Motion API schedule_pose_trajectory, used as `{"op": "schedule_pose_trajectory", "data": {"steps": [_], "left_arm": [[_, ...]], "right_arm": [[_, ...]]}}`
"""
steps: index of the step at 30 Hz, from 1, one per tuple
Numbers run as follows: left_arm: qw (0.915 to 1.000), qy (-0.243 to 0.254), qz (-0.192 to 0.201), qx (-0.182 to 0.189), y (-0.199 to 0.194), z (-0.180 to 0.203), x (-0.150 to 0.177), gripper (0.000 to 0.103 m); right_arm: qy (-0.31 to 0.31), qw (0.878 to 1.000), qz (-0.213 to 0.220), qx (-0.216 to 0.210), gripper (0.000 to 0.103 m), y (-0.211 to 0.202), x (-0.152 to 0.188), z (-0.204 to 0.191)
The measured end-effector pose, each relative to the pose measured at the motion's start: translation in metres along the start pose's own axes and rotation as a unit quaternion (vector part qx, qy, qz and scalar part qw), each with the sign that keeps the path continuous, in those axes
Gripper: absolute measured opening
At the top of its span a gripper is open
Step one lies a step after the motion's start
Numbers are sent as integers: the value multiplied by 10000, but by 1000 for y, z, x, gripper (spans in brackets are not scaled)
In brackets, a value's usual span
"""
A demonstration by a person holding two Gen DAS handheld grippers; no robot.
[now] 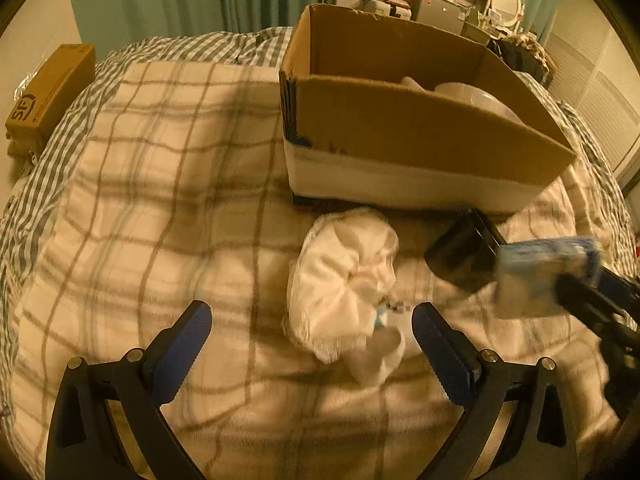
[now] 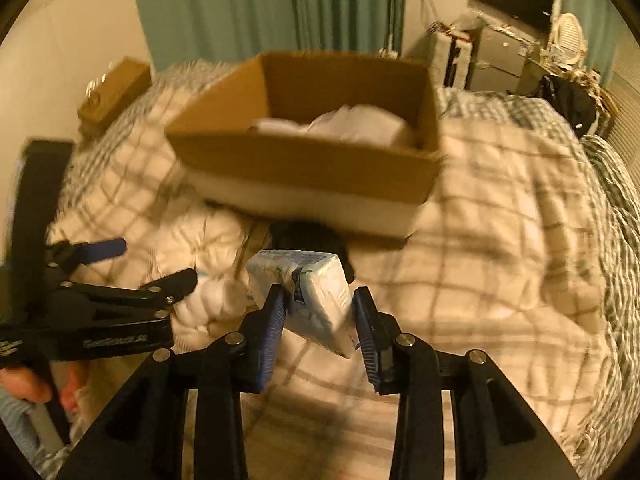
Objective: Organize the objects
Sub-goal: 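Grasp the blue-and-white tissue pack with the right tool while the left tool grasps the lace cloth, then carry the tissue pack into the box with the right tool while the left tool drops the cloth in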
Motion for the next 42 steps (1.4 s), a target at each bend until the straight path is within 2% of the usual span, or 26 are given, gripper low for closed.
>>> {"op": "schedule_pose_trajectory", "data": {"steps": [2,4,6,8,9,12,18,23,33,42], "left_arm": [[10000,-65,-21,24,6,-2,-6,100],[9998,-74,-138,118,14,-1,-9,88],[9988,-71,-419,238,27,-1,-5,57],[9983,-86,-455,367,30,0,-2,46],[9982,-56,-405,447,26,1,-2,35],[9986,41,-249,474,15,4,-1,23],[9982,79,121,590,-26,7,2,21],[9974,99,419,576,-63,8,-2,21],[9909,430,1104,637,-147,31,-2,21],[9845,630,1502,645,-187,47,-13,21]], "right_arm": [[113,9999,88,30,34,-6,-3,10],[190,9998,97,56,34,-6,-5,13],[274,9996,80,62,34,-3,-5,16],[298,9995,39,71,34,0,-7,17],[306,9995,28,75,34,0,-7,17],[304,9995,16,85,33,1,-5,19],[250,9995,98,180,32,-14,-5,17],[235,9989,297,266,32,-45,-6,15],[117,9945,968,390,32,-125,-17,-2],[91,9894,1402,370,31,-165,-30,-7]]}}
Point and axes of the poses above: each gripper's, at about its wrist camera, not at the fingertips, and y roughly the way its jaws point, z to its right, x to its underside, the point moved 4 cm from there along y, roughly the way its jaws point, and after that the axes turned 5 degrees about x, right-handed, at the moved point
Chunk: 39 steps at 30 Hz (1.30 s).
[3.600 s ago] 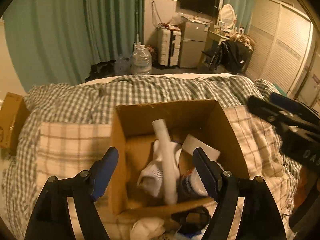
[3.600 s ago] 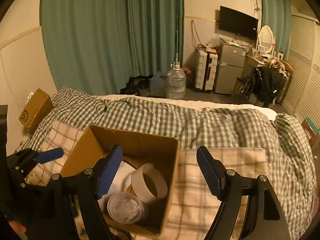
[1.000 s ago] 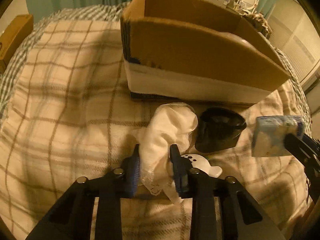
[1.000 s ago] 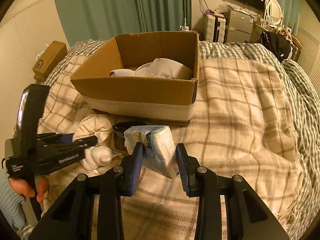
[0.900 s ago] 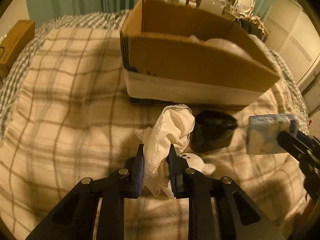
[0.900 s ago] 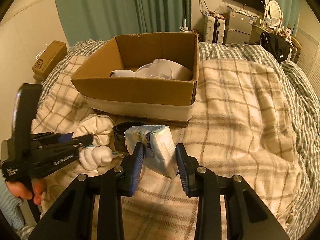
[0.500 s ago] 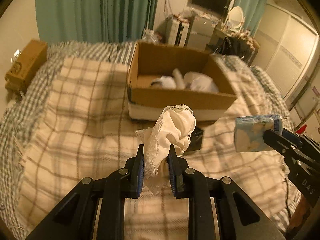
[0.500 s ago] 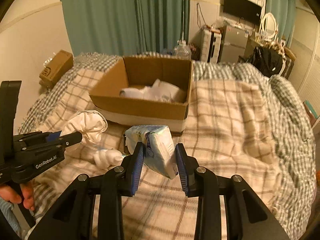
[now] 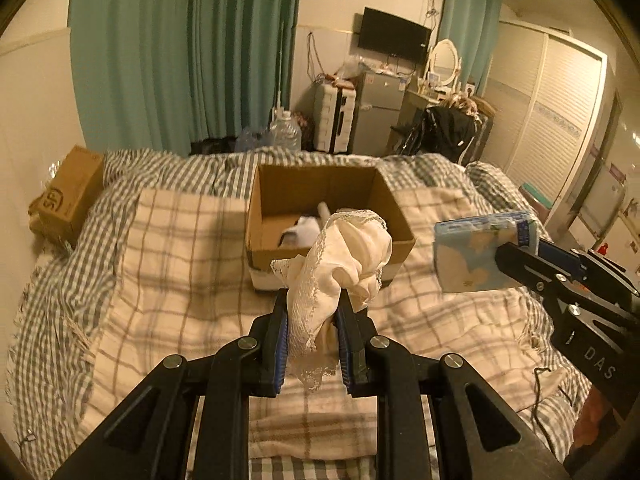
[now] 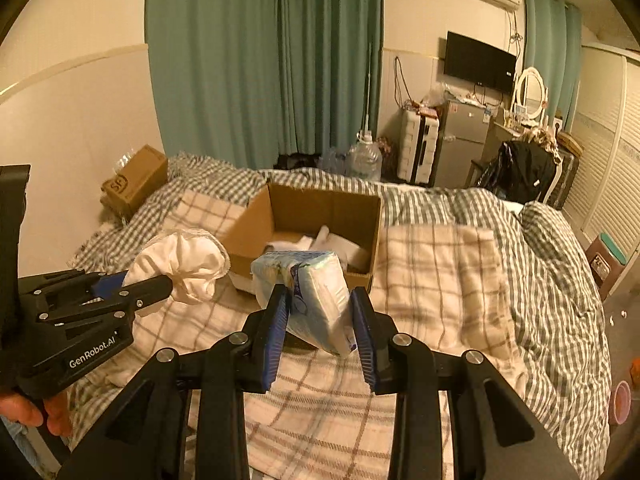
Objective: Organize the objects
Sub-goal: 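Carry the tissue pack into the box with the right tool while the left tool drops the cloth in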
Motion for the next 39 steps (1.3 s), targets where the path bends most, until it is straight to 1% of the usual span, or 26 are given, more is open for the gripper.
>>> {"op": "schedule_pose_trajectory", "data": {"steps": [5,13,18,24,28,30,33,39], "left_arm": [[9994,295,174,-17,-2,12,-22,21],[9984,479,315,35,21,19,-78,21],[9986,403,351,18,51,11,-119,21],[9991,326,279,-76,95,-2,-145,21],[9993,296,174,-122,128,-8,-148,21],[9995,248,64,-156,145,-11,-144,21],[9995,176,-140,-203,170,-18,-131,21],[9980,40,-559,-275,210,-28,-105,21]], "right_arm": [[6,9998,180,-34,31,-5,-17,4],[37,9986,504,-164,31,3,-72,9],[-14,9975,658,-241,31,25,-109,10],[115,9974,639,-320,31,70,-139,20],[137,9981,499,-330,31,108,-143,27],[152,9986,370,-339,31,129,-141,28],[216,9989,143,-380,31,160,-126,31],[234,9992,-272,-166,30,208,-96,38]]}}
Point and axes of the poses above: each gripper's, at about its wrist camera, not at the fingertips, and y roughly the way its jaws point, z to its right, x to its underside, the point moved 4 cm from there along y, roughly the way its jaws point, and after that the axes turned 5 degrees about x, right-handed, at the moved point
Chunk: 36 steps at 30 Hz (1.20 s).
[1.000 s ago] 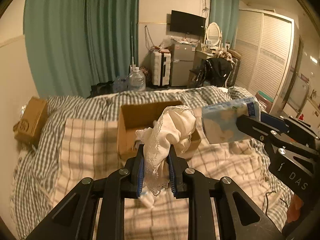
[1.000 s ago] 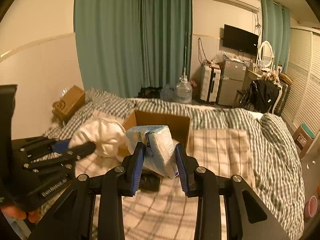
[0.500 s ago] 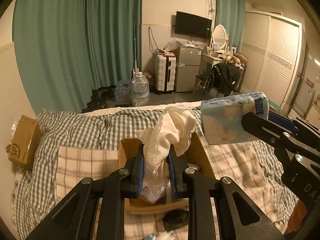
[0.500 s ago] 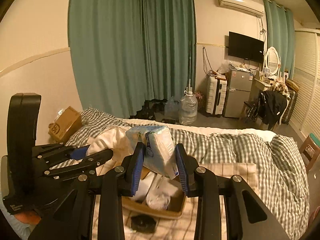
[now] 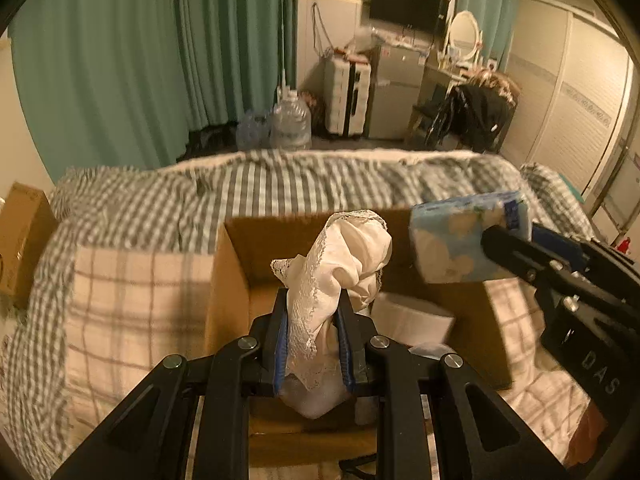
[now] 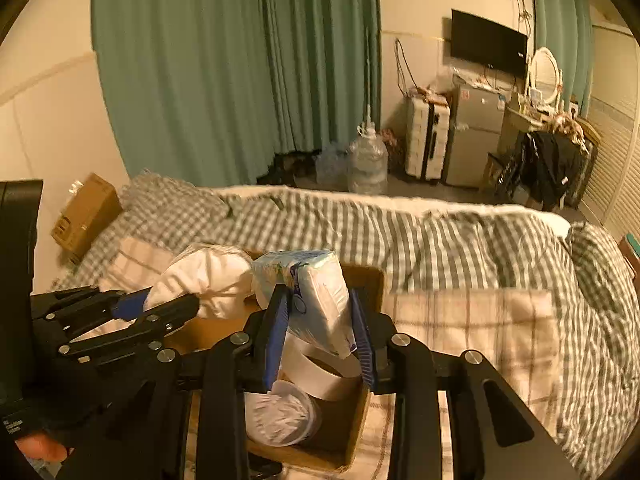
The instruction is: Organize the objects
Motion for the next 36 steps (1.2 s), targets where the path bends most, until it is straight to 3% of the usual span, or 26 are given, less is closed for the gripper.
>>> {"op": "schedule_pose_trajectory", "data": {"steps": [4,7,8,9,10,11,16,19,22,28,31,36], "left_arm": [[9999,-91,-59,82,9,-2,2,21],[9999,-125,-43,112,4,0,-2,31],[9999,-103,-28,122,1,0,-3,45],[9999,-74,32,87,-6,1,-4,64],[9999,-69,111,39,-11,2,-7,72],[9997,-64,225,-3,-20,3,-9,80],[9986,-128,499,-143,-65,3,-16,90],[9966,-78,782,-240,-103,3,-16,101],[9932,-81,1123,-293,-144,3,-13,103],[9889,-73,1427,-403,-198,1,7,103],[9889,-127,1417,-429,-207,-2,25,103],[9897,-353,1278,-541,-194,-12,60,103]], "right_arm": [[135,9999,-75,-34,31,14,6,7],[201,9998,10,-63,35,12,4,12],[224,9997,58,-80,42,8,3,12],[253,9996,119,-63,48,2,0,13],[276,9995,167,-47,60,-2,-4,13],[294,9993,244,-44,65,-10,-7,14],[280,9984,481,64,73,-51,-19,17],[188,9975,682,87,77,-88,-24,16],[89,9965,825,138,82,-128,-25,14],[25,9930,1161,228,94,-202,-19,6],[-41,9909,1272,430,102,-225,-7,0],[17,9927,1119,460,103,-226,25,-6]]}}
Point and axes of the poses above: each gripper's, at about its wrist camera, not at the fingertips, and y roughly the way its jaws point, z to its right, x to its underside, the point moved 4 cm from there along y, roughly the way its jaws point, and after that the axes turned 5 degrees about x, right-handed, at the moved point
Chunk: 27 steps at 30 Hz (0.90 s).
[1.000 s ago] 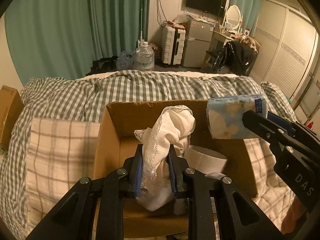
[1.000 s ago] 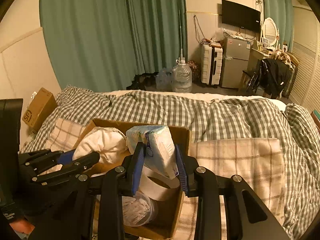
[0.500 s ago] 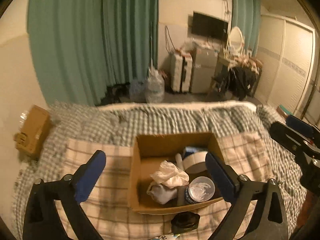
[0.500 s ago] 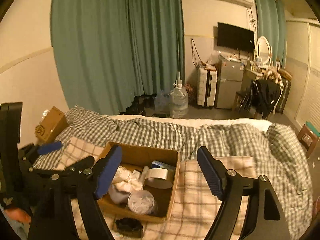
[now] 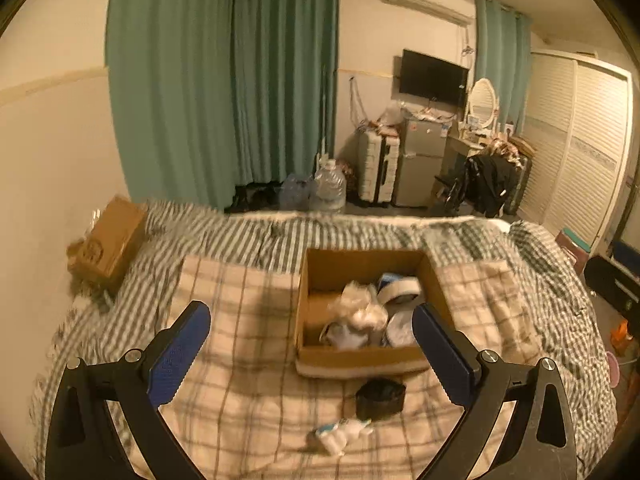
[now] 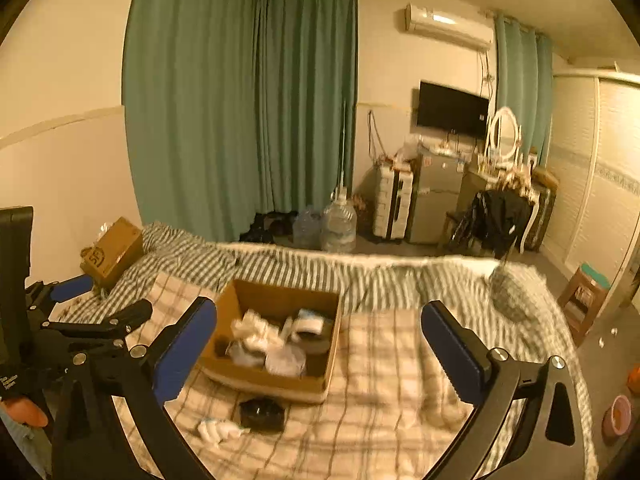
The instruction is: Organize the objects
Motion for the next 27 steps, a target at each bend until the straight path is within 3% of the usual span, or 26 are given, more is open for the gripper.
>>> {"op": "schedule_pose_trajectory", "data": {"steps": [11,20,22,24,26,27], "left_arm": [[9929,-137,-1175,-103,80,-15,110,103],[9683,185,-2478,263,138,11,178,102],[9631,260,-2656,350,147,16,184,99],[9576,260,-2837,424,158,19,190,77],[9508,155,-3039,574,166,19,196,65],[9505,114,-3044,621,166,19,197,65]], "right_arm": [[-63,9935,-1140,26,103,85,107,-12],[29,9812,-1930,-35,103,139,175,-14],[29,9785,-2063,-73,103,147,184,-16],[5,9771,-2126,-103,103,152,189,-18],[-20,9764,-2159,-115,103,154,191,-19],[-25,9759,-2178,-119,103,155,192,-19]]}}
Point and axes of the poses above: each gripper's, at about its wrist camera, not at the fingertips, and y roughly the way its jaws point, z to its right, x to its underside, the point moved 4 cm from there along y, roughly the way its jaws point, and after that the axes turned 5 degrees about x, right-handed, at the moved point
